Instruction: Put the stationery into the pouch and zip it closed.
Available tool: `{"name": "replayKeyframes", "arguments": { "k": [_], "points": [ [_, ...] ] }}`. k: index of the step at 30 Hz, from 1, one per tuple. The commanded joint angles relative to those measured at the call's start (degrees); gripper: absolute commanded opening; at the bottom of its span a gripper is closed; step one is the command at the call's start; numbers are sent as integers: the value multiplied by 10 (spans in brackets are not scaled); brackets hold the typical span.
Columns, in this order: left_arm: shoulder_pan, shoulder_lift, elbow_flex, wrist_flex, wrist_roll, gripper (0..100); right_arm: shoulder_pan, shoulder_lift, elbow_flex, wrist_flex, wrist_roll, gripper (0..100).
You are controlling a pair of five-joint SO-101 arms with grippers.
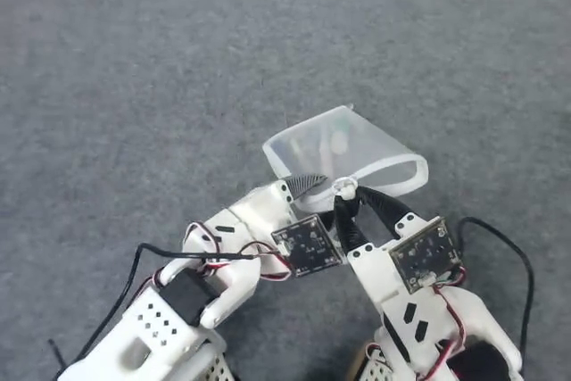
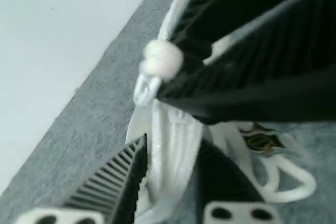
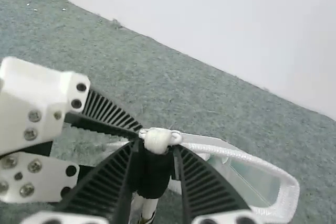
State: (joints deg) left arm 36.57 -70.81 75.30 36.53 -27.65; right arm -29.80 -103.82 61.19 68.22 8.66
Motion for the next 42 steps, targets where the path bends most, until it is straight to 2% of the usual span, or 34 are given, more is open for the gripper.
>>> {"name": "replayKeyframes", "arguments": {
  "k": [1,3,7,11,20,31,42],
  "points": [
    [7,-14,-6,-23,13,54,5,-2,-8,-11,3,6],
    [6,-14,-6,-23,13,6,7,-1,-2,-28,3,6],
    [1,-14,-5,-21,18,9,14,-1,38,-74,6,6],
    [-24,-14,-5,-20,55,9,69,0,69,-128,4,6],
    [-33,-14,-2,-9,54,9,141,0,127,-227,3,6],
    [-35,-14,-1,-8,54,9,196,0,128,-250,-34,6],
    [-36,-15,4,-10,54,9,201,0,125,-251,-65,6]
  ]
}}
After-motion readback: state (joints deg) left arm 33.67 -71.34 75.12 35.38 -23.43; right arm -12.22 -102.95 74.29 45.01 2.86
